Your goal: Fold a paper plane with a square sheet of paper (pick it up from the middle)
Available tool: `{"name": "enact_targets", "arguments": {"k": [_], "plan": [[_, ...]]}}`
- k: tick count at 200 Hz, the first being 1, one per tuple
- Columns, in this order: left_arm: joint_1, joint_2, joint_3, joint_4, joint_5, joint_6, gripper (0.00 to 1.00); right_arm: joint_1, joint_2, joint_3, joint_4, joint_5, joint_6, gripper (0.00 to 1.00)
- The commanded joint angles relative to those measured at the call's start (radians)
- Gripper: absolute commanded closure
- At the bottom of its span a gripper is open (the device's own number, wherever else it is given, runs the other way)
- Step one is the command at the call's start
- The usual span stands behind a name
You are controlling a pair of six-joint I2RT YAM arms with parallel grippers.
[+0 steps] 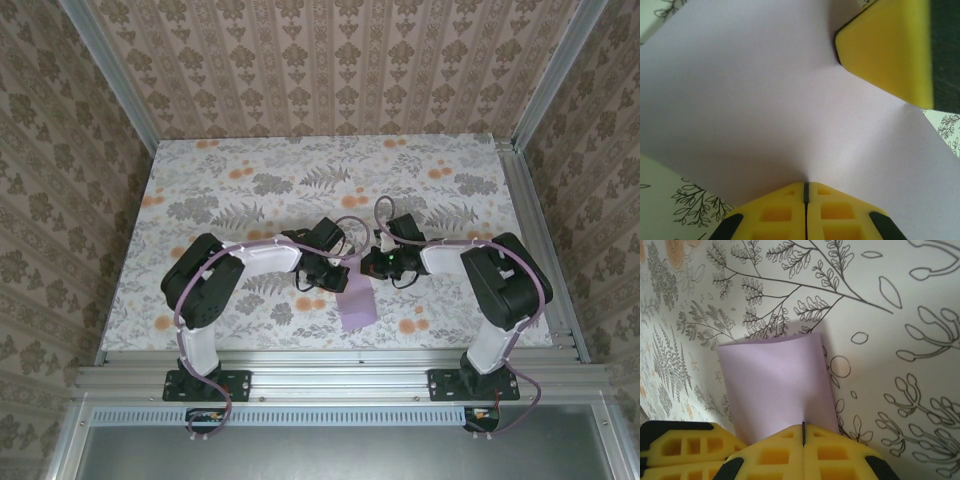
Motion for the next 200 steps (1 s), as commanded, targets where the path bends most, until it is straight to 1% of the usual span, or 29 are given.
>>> {"name": "enact_targets", "arguments": {"k": [1, 18, 34, 79, 109, 132, 162, 200], "plan": [[0.002, 0.062, -0.068, -0.098, -0.115, 0.042, 0.93, -0.008, 0.041, 0.035, -0.022, 0.056, -0.035, 0.96], [0.004, 0.055, -0.077, -0.101, -0.117, 0.044, 0.93, -0.011, 0.053, 0.046, -0.035, 0.101, -0.045, 0.97], [0.004, 0.053, -0.085, -0.099, -0.115, 0.045, 0.93, -0.020, 0.064, 0.051, -0.028, 0.118, -0.046, 0.98], [0.004, 0.047, -0.114, -0.095, -0.116, 0.046, 0.94, -0.050, 0.097, 0.068, 0.004, 0.133, -0.028, 0.99], [0.005, 0.044, -0.127, -0.091, -0.112, 0.046, 0.94, -0.068, 0.090, 0.074, 0.035, 0.120, -0.012, 0.99], [0.006, 0.044, -0.126, -0.089, -0.109, 0.046, 0.94, -0.067, 0.073, 0.078, 0.051, 0.084, -0.010, 0.99], [0.009, 0.045, -0.121, -0.090, -0.107, 0.047, 0.94, -0.036, 0.015, 0.049, 0.061, 0.047, -0.004, 1.00], [0.014, 0.049, -0.107, -0.092, -0.100, 0.052, 0.94, 0.001, -0.043, 0.004, 0.083, 0.041, 0.031, 1.00]]}}
